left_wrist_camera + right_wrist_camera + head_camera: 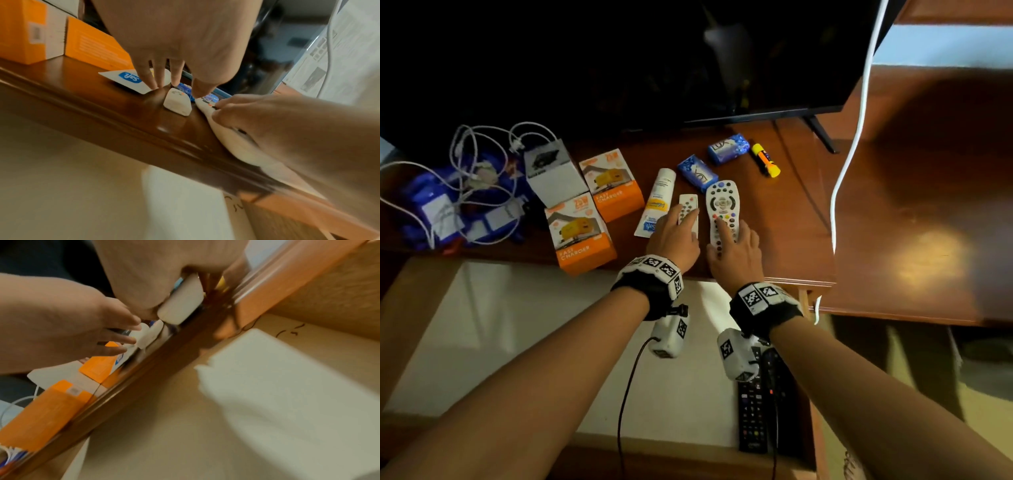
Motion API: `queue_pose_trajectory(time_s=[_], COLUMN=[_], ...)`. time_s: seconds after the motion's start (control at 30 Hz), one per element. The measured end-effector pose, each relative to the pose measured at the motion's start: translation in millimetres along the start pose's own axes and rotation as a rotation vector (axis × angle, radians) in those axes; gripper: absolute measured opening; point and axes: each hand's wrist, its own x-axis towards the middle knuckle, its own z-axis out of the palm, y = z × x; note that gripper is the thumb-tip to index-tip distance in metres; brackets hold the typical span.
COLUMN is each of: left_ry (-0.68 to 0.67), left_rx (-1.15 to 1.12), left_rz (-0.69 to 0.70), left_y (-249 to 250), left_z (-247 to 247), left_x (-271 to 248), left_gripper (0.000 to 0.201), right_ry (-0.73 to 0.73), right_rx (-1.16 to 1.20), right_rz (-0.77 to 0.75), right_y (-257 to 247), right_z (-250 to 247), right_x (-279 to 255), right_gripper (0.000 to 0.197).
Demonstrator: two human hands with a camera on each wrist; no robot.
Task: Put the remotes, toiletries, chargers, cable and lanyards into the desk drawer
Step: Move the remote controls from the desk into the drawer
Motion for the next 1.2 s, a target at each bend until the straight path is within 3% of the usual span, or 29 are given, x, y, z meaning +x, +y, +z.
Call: queue_pose_trajectory(time_s=[0.1,0.23,0.5,0.63,0.8,0.97,1.2], left_ry=[-0.048,0.034,0.166,0.124,0.03,-0.105,-0.335], left_rx=[0.038,0.035,-0.055,-0.222,-0.364,-0.384,-0.275], left_rz=[-0.031,-0.032,-0.085,-0.136,-0.127,-0.094,-0.208], left_y=[1,2,6,3,1,-18,-61], left_z=[8,16,19,22,28,43,78], left_x=[1,1,-19,-57,-120,-165,-167], left_gripper=[0.05,0.049,0.034,0.05,0.055,0.056,0.066], right_ry=[0.072,0.128,0.08,0.025,0.037,0.024,-0.227], right_rx=[-0.06,-0.038,0.25,0.5,0.607,0.496,0.306], right_rz=[-0.025,0.009,0.197,0.331,0.364,0.346,0.451], right_y=[6,17,37,42,40,37,33], right_z=[0,-7,-19,-12,6,27,58], right_x=[-11,-23,-68,-106,-141,-162,-145], right_gripper=[0.057,0.051,0.059,0.062,0.062,0.065,0.076])
